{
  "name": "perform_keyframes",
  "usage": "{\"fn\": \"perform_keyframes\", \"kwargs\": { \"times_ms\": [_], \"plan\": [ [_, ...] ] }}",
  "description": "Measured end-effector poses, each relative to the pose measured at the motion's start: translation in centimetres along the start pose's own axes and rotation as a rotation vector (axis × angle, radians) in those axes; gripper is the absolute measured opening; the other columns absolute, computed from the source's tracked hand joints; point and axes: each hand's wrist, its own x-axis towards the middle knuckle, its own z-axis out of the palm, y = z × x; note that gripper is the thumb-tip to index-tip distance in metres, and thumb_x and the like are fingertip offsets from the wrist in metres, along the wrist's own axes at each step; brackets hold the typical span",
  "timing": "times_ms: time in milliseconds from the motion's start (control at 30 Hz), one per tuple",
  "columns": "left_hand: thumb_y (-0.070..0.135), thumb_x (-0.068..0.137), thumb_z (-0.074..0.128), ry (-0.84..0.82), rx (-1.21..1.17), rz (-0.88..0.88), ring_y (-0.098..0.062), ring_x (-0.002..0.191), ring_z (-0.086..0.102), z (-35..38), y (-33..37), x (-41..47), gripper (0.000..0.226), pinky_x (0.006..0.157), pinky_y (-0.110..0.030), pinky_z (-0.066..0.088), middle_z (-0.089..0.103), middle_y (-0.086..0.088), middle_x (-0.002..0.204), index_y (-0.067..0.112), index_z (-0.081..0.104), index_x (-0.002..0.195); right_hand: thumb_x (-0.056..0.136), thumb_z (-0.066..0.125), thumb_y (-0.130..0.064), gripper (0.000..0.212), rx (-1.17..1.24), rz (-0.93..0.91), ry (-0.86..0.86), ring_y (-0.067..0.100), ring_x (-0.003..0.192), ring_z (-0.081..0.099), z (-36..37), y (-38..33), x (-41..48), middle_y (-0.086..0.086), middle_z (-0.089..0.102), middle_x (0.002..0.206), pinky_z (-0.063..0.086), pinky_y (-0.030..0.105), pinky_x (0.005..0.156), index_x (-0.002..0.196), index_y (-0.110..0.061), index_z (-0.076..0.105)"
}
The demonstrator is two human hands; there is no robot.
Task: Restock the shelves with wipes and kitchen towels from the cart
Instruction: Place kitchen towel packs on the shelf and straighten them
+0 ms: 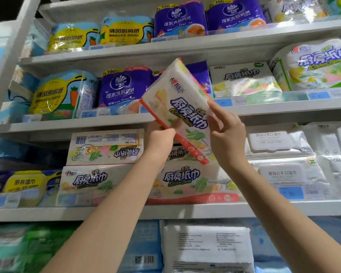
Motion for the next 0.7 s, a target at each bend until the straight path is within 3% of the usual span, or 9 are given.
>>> {"fn": "perform_keyframes", "kwargs": {
  "times_ms": [133, 233, 300, 400, 467, 567, 600, 700],
  "plan": [
    [0.022, 0.086, 0.07, 0.0, -0.156, -0.091, -0.023, 0.1, 0.066, 0.0, -1.0, 0.4, 0.027, 0.086, -0.034, 0.056, 0.069, -0.008, 0.108, 0.012, 0.058, 0.107, 0.091, 0.056, -0.012, 0.03, -0.086, -0.174, 0.061, 0.026, 0.111, 0.06, 0.9, 0.4, 1.2, 0.004, 0.068, 0.119, 0.047, 0.043, 0.094, 0.118, -0.014, 0.068],
    [0.013, 0.096, 0.055, -0.016, -0.255, -0.142, -0.023, 0.09, 0.069, -0.3, -1.4, 0.7, 0.014, 0.069, -0.027, 0.059, 0.068, -0.012, 0.105, 0.009, 0.052, 0.109, 0.088, 0.057, -0.008, 0.029, -0.183, -0.249, 0.052, 0.028, 0.103, 0.062, 1.5, 0.3, 2.1, 0.004, 0.071, 0.111, 0.046, 0.039, 0.086, 0.113, -0.013, 0.071],
    [0.021, 0.098, 0.05, 0.0, -0.162, -0.185, -0.022, 0.082, 0.067, -0.8, -2.0, 0.5, 0.018, 0.062, -0.027, 0.056, 0.068, -0.012, 0.098, 0.007, 0.055, 0.108, 0.088, 0.056, -0.009, 0.029, -0.202, -0.238, 0.014, 0.03, 0.096, 0.063, 1.9, 0.8, 1.9, 0.005, 0.073, 0.105, 0.045, 0.04, 0.079, 0.111, -0.014, 0.072],
    [0.043, 0.092, 0.054, 0.043, 0.226, -0.198, -0.022, 0.095, 0.059, -2.1, -2.9, 0.7, 0.041, 0.074, -0.034, 0.046, 0.063, -0.005, 0.105, 0.007, 0.051, 0.111, 0.09, 0.054, -0.012, 0.027, -0.191, -0.223, -0.037, 0.032, 0.094, 0.063, 2.5, 1.7, 1.2, 0.007, 0.074, 0.099, 0.043, 0.041, 0.077, 0.109, -0.015, 0.073],
    [0.043, 0.088, 0.061, 0.145, 0.34, -0.17, -0.022, 0.101, 0.051, -2.8, -3.0, 0.4, 0.046, 0.077, -0.034, 0.04, 0.053, -0.005, 0.114, 0.011, 0.04, 0.112, 0.09, 0.054, -0.014, 0.026, -0.203, -0.244, -0.04, 0.031, 0.094, 0.063, 3.0, 1.8, 1.2, 0.006, 0.074, 0.1, 0.043, 0.042, 0.08, 0.107, -0.015, 0.074],
    [0.038, 0.078, 0.074, 0.301, 0.514, 0.002, -0.028, 0.127, 0.039, -3.6, -3.0, 0.3, 0.087, 0.094, -0.039, 0.041, 0.034, -0.012, 0.14, 0.01, 0.022, 0.141, 0.091, 0.055, -0.015, 0.025, -0.259, -0.301, -0.057, 0.03, 0.096, 0.063, 3.7, 2.1, 1.2, 0.003, 0.074, 0.103, 0.035, 0.035, 0.083, 0.106, -0.016, 0.074],
    [0.035, 0.077, 0.075, 0.312, 0.568, 0.072, -0.028, 0.13, 0.035, -3.8, -3.1, 0.4, 0.09, 0.098, -0.04, 0.04, 0.032, -0.011, 0.141, 0.012, 0.019, 0.144, 0.091, 0.056, -0.014, 0.024, -0.276, -0.32, -0.064, 0.028, 0.097, 0.062, 3.8, 2.3, 1.2, 0.001, 0.073, 0.103, 0.032, 0.033, 0.083, 0.105, -0.017, 0.074],
    [0.035, 0.079, 0.072, 0.314, 0.663, 0.199, -0.027, 0.117, 0.045, -4.0, -3.7, 0.5, 0.059, 0.093, -0.042, 0.046, 0.045, -0.007, 0.126, 0.013, 0.04, 0.124, 0.09, 0.058, -0.013, 0.022, -0.29, -0.363, -0.056, 0.026, 0.094, 0.063, 3.8, 2.6, 1.0, -0.001, 0.074, 0.101, 0.032, 0.033, 0.084, 0.103, -0.017, 0.075]
  ]
}}
